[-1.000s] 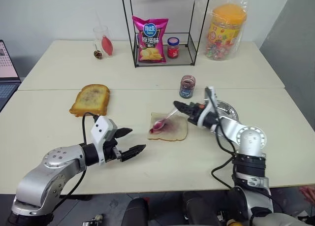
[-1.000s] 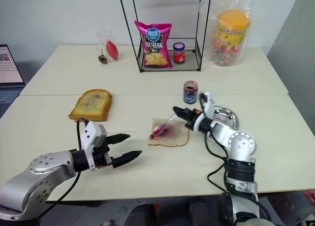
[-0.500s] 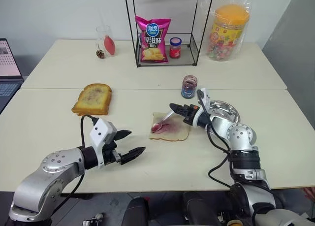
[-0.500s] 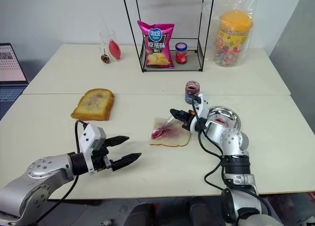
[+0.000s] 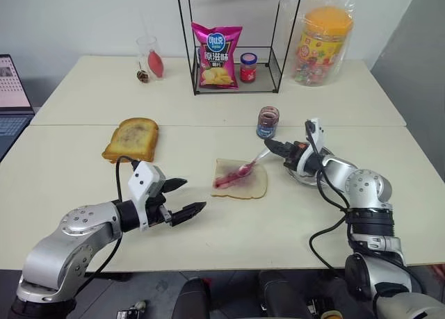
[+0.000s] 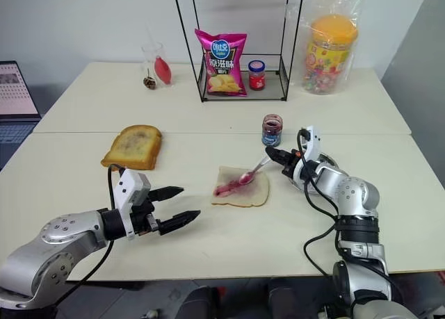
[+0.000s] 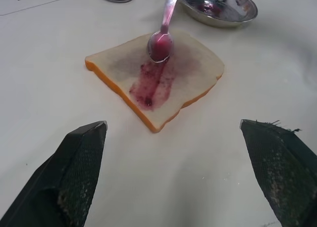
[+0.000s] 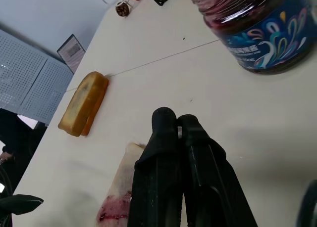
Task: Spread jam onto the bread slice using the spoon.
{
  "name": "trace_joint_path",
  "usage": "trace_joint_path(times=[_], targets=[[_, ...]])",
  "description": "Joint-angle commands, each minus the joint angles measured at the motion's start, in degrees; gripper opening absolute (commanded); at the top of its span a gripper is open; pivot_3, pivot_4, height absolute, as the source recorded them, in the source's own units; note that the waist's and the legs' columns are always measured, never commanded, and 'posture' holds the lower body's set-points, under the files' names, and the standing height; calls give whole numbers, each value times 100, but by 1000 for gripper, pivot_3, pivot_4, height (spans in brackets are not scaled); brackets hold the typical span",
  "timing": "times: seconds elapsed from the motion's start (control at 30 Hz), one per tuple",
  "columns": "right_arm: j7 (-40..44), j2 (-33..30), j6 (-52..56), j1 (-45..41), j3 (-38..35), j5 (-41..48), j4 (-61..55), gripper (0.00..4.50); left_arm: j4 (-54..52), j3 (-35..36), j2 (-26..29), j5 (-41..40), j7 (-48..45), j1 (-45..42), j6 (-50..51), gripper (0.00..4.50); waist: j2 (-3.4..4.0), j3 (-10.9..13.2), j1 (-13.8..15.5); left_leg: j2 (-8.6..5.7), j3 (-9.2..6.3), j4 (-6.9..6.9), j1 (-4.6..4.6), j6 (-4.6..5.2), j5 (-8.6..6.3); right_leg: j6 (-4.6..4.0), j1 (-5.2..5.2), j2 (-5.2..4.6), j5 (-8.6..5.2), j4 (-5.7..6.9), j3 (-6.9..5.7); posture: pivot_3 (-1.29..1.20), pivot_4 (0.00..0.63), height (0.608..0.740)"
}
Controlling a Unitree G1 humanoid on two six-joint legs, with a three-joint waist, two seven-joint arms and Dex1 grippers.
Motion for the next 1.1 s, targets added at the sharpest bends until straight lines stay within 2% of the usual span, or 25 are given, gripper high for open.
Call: trace_joint_path(times=[0.03,0.17,0.23,0.4,0.5,0.7,0.93,1.1], targets=[[-166,-71,262,-5,-366,298,-433,59,-44,-26,47,25,-100,-86,-126,4500,0,0,-4,-1,2,1,-1,0,0,1,0,-1,0,-1,2,0,150,740],[-443,271,643,-139,-675,922,-730,59,-36,-16,41,45,-134,-94,-128,4500,0,0,-25,2,-1,-1,0,0,0,1,-2,3,1,1,2,0,150,740],[-568,542,771,-85,-603,1104,-939,59,-69,-48,47,37,-155,-110,-121,4500,0,0,-44,6,-2,-3,2,0,0,0,-4,8,1,4,2,0,150,740],[-690,831,661,122,-374,914,-1021,59,-100,-121,52,29,-205,-151,-116,4500,1,1,-42,7,-4,-4,3,0,0,-1,-4,9,0,3,1,0,150,740],[-605,945,330,296,-37,509,-884,59,-109,-202,44,38,-228,-227,-112,4500,1,1,-25,3,0,-2,-1,0,0,0,-2,2,0,-1,1,0,150,740],[-266,513,62,481,17,140,-686,59,-79,-259,47,58,-273,-294,-119,4500,1,1,-21,3,1,-3,0,0,0,0,-3,2,0,-1,2,0,150,740],[97,-298,514,799,-188,397,-1038,59,100,-416,36,112,-426,-448,-201,4500,1,1,12,1,0,-1,1,0,0,0,1,1,0,-2,1,0,150,740],[110,-506,837,768,-461,860,-1260,59,367,-613,33,212,-611,-739,-320,4500,1,1,10,0,-1,2,2,0,0,1,3,2,1,0,1,0,150,740]])
